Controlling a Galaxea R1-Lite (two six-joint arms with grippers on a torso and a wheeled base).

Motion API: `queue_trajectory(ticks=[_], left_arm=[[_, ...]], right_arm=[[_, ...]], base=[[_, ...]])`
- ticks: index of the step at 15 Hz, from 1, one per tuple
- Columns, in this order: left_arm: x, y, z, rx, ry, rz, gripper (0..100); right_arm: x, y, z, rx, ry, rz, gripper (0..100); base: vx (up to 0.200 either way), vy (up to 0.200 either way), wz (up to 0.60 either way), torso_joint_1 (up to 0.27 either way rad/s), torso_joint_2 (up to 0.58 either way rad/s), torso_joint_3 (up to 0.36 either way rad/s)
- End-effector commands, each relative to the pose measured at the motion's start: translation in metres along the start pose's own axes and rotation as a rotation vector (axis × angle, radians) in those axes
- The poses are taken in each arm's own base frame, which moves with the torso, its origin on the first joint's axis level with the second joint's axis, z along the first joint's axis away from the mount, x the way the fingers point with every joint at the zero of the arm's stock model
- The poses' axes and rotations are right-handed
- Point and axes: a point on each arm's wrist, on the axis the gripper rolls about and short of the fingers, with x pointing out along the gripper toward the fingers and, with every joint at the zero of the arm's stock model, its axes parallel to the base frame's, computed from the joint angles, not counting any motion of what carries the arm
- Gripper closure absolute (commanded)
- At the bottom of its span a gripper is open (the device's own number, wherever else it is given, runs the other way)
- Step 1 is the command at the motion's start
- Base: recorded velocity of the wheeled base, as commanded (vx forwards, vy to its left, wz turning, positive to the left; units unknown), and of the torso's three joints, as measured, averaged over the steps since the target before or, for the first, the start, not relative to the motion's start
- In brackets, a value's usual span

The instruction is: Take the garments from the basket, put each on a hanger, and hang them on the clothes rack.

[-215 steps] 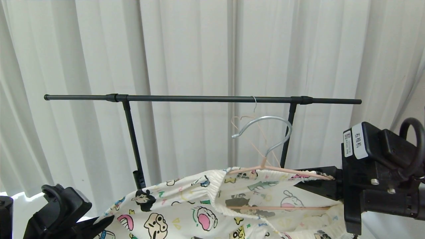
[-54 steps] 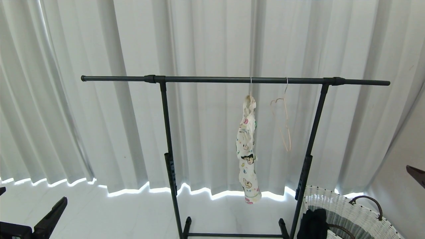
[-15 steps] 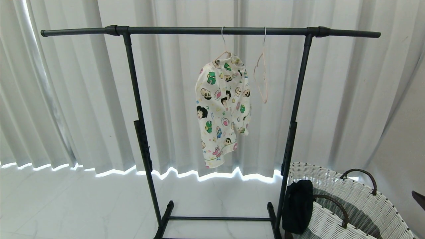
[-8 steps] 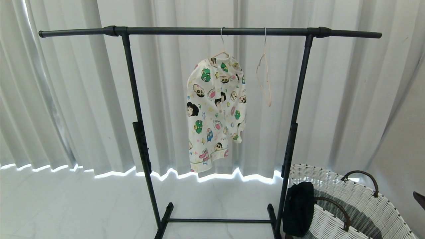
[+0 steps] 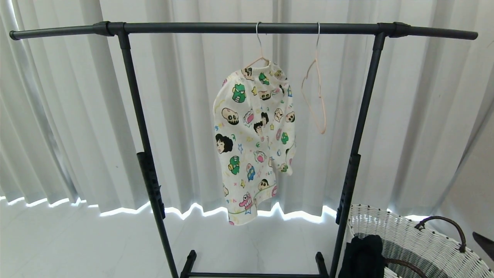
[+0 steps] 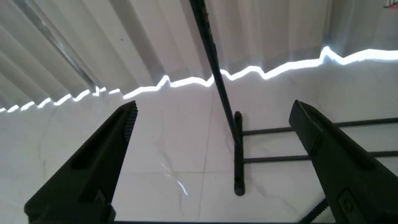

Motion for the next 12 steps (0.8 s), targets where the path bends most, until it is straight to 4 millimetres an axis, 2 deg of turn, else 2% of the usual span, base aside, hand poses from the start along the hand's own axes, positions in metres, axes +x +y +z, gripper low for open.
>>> queue_trajectory(ticks=[1,3,6,7,9,10,12], left_arm=[[0.001,0.0,0.0,0.002,0.007,-0.007,0],[0.001,0.0,0.0,0.004,0.006,-0.009,0],[0.001,0.0,0.0,0.004,0.01,-0.007,0],[0.001,0.0,0.0,0.004,0.011,-0.006,0],[0.001,0.0,0.0,0.004,0.011,-0.006,0],[0.002,0.0,0.0,0.005,0.018,-0.008,0],[0.003,0.0,0.001,0.007,0.033,-0.015,0]], right_arm=[[0.012,0.012,-0.005,-0.044,0.053,0.086,0],[0.02,0.026,-0.01,-0.086,0.066,0.231,0],[0.034,0.046,-0.028,-0.13,0.14,0.411,0],[0.045,0.056,-0.039,-0.148,0.184,0.458,0],[0.059,0.07,-0.053,-0.177,0.242,0.498,0],[0.073,0.081,-0.06,-0.193,0.26,0.516,0],[0.092,0.096,-0.066,-0.213,0.279,0.536,0]], base=[[0.2,0.0,0.0,0.002,0.01,0.002],[0.0,0.0,0.0,0.0,0.0,0.0],[0.0,0.0,0.0,0.0,0.0,0.0],[0.0,0.0,0.0,0.0,0.0,0.0],[0.0,0.0,0.0,0.0,0.0,0.0],[0.0,0.0,0.0,0.0,0.0,0.0],[0.0,0.0,0.0,0.0,0.0,0.0]])
